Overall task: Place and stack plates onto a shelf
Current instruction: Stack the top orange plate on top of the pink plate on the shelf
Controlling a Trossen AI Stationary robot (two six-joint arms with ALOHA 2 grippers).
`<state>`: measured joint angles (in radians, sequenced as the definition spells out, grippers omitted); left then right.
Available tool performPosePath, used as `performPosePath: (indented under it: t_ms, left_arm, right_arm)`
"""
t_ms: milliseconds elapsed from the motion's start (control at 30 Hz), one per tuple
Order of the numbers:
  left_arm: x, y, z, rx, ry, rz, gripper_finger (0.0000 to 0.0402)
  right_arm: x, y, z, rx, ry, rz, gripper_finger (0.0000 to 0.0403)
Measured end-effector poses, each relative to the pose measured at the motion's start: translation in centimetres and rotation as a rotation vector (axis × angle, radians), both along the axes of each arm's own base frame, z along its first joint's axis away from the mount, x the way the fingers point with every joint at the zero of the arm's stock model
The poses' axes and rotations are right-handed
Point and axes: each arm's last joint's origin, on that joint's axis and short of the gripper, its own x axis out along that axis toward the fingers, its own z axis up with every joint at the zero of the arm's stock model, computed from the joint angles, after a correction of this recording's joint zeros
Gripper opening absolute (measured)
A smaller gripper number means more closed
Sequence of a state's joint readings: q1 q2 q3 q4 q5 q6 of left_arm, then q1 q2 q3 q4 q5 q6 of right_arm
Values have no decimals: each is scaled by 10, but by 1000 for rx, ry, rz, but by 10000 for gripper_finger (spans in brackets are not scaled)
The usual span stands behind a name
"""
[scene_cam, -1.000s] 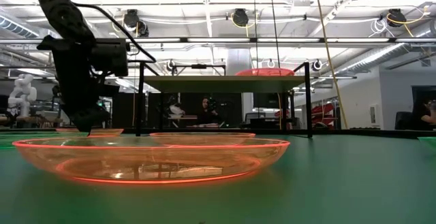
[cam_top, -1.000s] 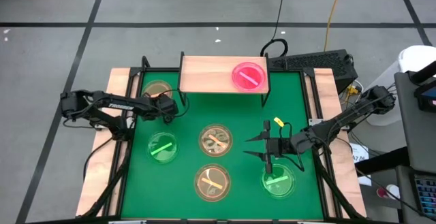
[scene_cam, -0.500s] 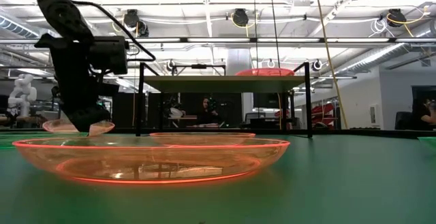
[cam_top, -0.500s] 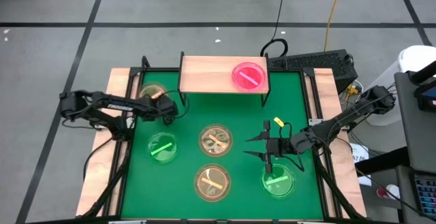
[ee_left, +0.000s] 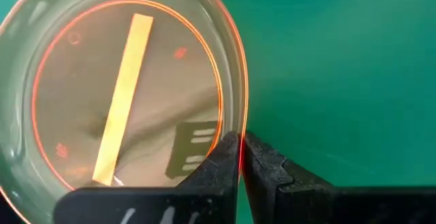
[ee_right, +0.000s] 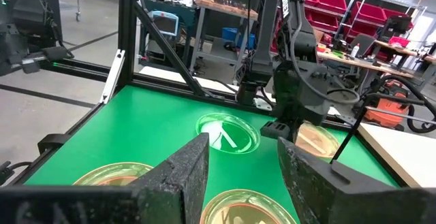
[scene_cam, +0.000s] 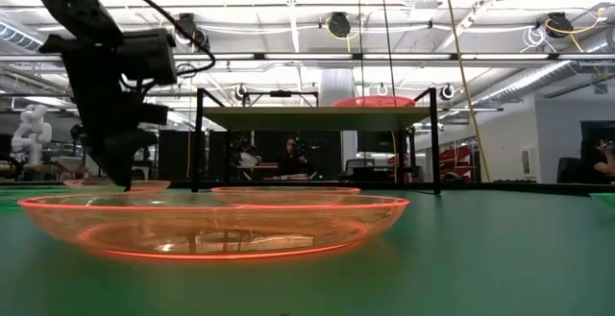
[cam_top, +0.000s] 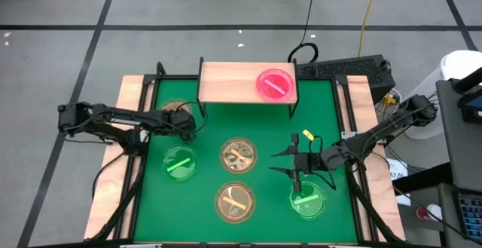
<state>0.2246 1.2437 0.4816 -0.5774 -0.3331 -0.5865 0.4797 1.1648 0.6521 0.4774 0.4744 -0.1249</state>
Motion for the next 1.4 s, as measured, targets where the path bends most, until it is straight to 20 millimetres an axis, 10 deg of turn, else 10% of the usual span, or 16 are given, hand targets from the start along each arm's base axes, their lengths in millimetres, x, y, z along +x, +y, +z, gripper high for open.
performPosePath:
  t_ms: [1400]
  left_arm:
    - [-8, -65, 149, 177, -1309, -618, 21]
  right_arm:
    - [-22, -3, 20, -28, -46, -22, 155]
